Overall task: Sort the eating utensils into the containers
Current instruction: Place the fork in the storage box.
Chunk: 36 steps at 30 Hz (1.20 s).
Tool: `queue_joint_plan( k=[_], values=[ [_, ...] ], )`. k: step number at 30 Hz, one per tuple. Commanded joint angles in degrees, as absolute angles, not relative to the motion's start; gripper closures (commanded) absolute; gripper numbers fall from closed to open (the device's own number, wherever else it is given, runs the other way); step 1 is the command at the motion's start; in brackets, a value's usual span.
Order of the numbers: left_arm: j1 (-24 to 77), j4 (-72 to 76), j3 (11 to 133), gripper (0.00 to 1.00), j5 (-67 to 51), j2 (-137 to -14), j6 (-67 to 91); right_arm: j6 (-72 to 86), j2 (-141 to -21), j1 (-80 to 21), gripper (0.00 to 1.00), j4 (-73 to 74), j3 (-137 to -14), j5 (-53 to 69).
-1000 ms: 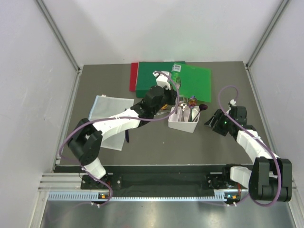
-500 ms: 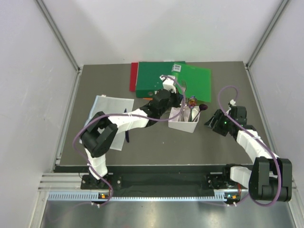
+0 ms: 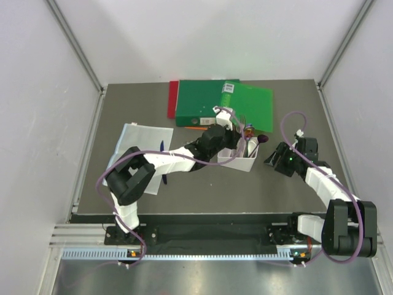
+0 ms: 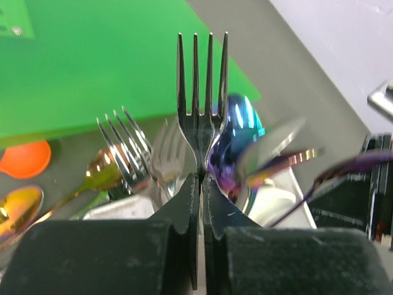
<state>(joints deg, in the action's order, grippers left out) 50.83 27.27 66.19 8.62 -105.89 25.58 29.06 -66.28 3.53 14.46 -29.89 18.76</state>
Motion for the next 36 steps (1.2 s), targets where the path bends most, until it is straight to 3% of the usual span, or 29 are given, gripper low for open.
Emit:
queue_joint_plan(
  k=[1,4,7,11,16,22,30,33,36],
  values=[
    [51.5,29.0,63.9,1.00,9.7,-102.0,25.8,28.7,-66.4,4.0,0.39,12.4,-30.8,19.1],
    [51.6,28.8,62.7,1.00,9.7,-101.9,26.0,28.6,-66.2,4.0,0.38,12.4,-30.8,19.2],
    [51.7,28.4,62.0,0.91,9.9,-101.5,26.1,28.5,-66.1,4.0,0.39,12.4,-30.7,19.1],
    [51.7,27.7,61.4,0.71,10.1,-101.2,25.8,28.7,-65.9,4.0,0.38,12.3,-30.6,19.1],
    [51.7,27.3,61.3,0.59,10.1,-100.9,25.5,28.9,-65.9,4.0,0.38,12.3,-30.9,19.2],
    [51.7,24.5,62.0,0.55,11.2,-97.3,23.6,28.6,-65.5,4.0,0.39,12.8,-31.6,18.9],
    [50.9,-16.8,79.4,0.49,28.6,-96.1,10.4,28.2,-64.6,4.0,0.37,14.2,-32.8,17.7],
    [48.5,-21.9,78.9,0.48,28.6,-97.5,6.9,28.4,-65.2,4.0,0.38,13.6,-33.0,17.8],
    [44.0,-22.6,77.4,0.46,21.0,-99.4,4.5,28.7,-65.6,4.0,0.38,13.0,-33.0,18.5]
  ],
)
